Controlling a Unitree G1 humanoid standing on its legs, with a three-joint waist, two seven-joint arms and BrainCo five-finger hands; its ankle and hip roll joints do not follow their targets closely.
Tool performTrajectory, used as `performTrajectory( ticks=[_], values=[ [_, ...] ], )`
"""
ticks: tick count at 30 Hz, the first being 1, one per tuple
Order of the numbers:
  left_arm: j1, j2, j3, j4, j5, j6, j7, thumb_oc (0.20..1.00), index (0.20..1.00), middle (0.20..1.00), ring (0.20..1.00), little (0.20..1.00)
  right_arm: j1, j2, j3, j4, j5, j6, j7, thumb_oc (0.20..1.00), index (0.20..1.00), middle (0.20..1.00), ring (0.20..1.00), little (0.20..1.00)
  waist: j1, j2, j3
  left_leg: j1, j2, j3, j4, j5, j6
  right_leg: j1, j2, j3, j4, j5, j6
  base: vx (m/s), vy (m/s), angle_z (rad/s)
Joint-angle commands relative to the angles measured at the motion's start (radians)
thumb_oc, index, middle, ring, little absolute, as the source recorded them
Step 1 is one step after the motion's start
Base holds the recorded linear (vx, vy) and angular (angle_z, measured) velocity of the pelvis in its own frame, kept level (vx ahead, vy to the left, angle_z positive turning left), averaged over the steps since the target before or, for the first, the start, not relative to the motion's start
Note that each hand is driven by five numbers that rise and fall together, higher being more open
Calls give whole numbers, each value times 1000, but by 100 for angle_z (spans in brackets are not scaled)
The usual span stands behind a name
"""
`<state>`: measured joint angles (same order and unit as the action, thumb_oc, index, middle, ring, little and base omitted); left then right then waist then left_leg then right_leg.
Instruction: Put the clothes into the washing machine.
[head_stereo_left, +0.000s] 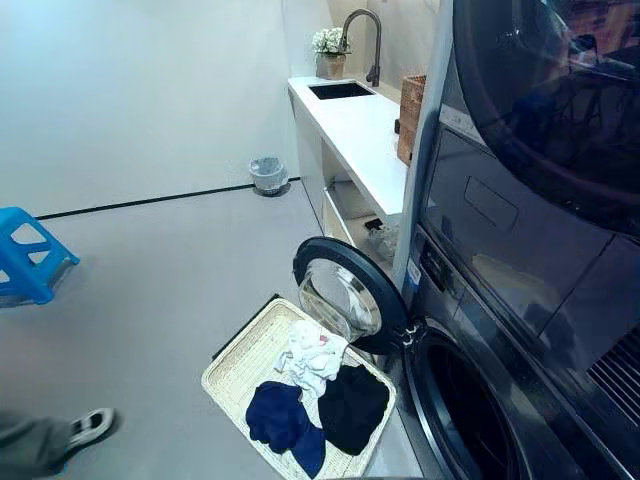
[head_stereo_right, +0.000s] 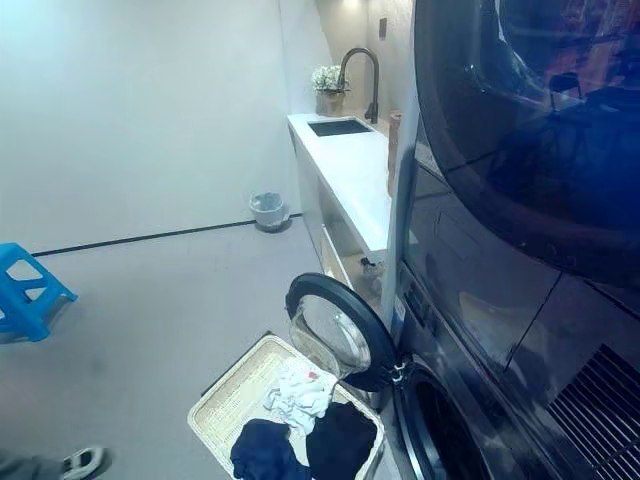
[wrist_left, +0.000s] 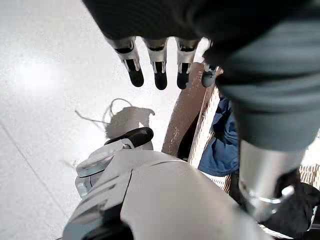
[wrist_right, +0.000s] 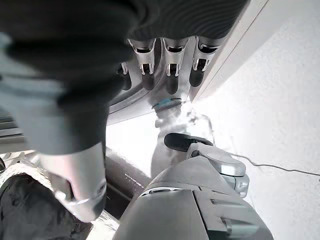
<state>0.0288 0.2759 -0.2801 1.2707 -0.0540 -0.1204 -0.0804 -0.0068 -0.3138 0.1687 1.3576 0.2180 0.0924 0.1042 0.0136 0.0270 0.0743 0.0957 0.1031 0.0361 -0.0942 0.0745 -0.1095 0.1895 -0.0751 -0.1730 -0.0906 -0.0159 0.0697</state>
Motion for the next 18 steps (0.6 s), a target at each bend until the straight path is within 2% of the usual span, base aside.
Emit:
performTrajectory(
  ticks=[1, 18],
  values=[
    [-76, -2, 1, 41, 12, -2, -5, 1000, 1000, 1000, 1000, 1000, -90, 12, 10, 50, 4, -12, -6, 1000, 1000, 1000, 1000, 1000, 20, -31, 32, 57, -14, 49, 7, -100, 9, -45, -72, 13, 16, 28, 87, -320, -56, -40],
    [-74, 1, 3, 40, -3, -9, -12, 1000, 1000, 1000, 1000, 1000, -90, 7, 5, 48, -2, -10, -5, 1000, 1000, 1000, 1000, 1000, 23, -34, 32, 57, -11, 50, 7, -100, 9, -45, -74, 11, 16, 30, 90, 0, 0, 0]
  ],
)
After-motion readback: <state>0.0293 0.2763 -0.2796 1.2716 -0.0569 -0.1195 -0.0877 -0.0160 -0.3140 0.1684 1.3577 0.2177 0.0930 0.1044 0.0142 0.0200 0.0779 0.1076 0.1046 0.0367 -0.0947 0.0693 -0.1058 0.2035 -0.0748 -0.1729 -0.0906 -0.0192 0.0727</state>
